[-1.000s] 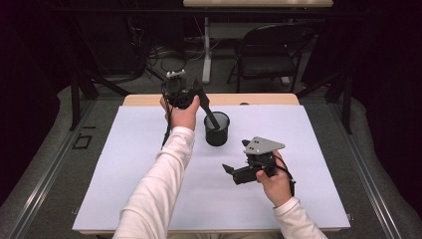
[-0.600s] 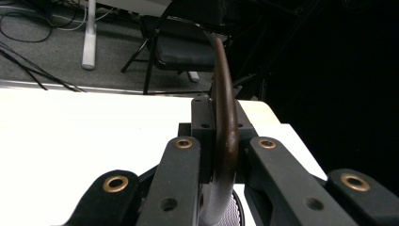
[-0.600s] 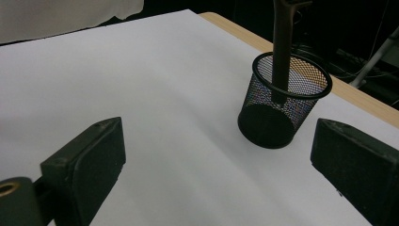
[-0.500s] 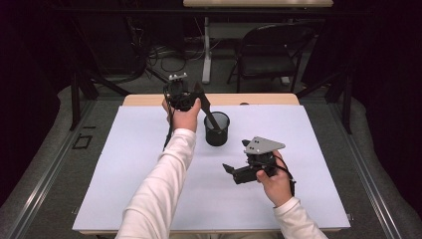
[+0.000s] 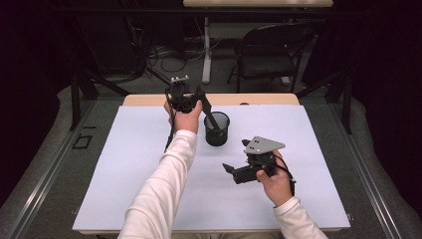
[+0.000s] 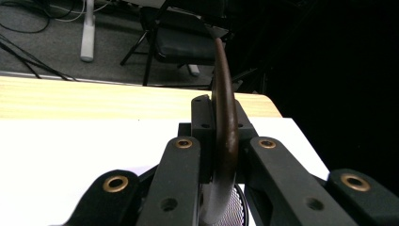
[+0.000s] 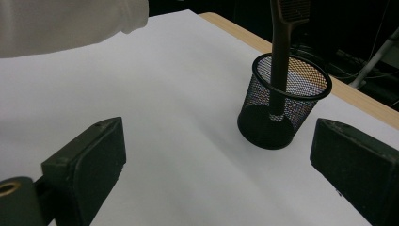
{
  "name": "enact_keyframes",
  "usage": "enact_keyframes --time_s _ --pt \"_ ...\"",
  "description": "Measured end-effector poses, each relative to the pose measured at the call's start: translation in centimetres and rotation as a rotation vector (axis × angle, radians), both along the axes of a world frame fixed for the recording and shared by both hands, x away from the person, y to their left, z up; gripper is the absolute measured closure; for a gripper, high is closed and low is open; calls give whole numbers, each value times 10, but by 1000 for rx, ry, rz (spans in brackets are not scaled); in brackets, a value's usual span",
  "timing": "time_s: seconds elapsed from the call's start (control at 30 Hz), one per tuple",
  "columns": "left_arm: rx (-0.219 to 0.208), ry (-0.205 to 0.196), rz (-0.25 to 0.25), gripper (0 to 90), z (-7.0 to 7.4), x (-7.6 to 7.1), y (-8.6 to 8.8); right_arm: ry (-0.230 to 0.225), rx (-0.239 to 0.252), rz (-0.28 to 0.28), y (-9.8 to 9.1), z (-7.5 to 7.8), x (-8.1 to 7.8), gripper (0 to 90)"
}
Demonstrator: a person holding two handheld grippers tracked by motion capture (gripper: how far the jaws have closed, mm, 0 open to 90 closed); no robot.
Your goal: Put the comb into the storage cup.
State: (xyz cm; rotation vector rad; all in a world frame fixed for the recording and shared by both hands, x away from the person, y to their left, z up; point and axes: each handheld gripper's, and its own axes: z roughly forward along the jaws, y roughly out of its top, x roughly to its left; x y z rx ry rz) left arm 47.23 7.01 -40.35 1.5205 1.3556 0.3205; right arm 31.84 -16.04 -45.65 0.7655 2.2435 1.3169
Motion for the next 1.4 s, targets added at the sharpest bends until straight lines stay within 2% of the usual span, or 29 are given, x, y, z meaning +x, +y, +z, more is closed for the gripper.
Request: enact_keyframes --time_s 0.4,1.4 --pt "-4 26 1 856 -11 2 -3 -1 2 1 0 1 0 40" --pt "-20 60 1 856 -25 6 -5 1 -6 5 1 -1 0 40"
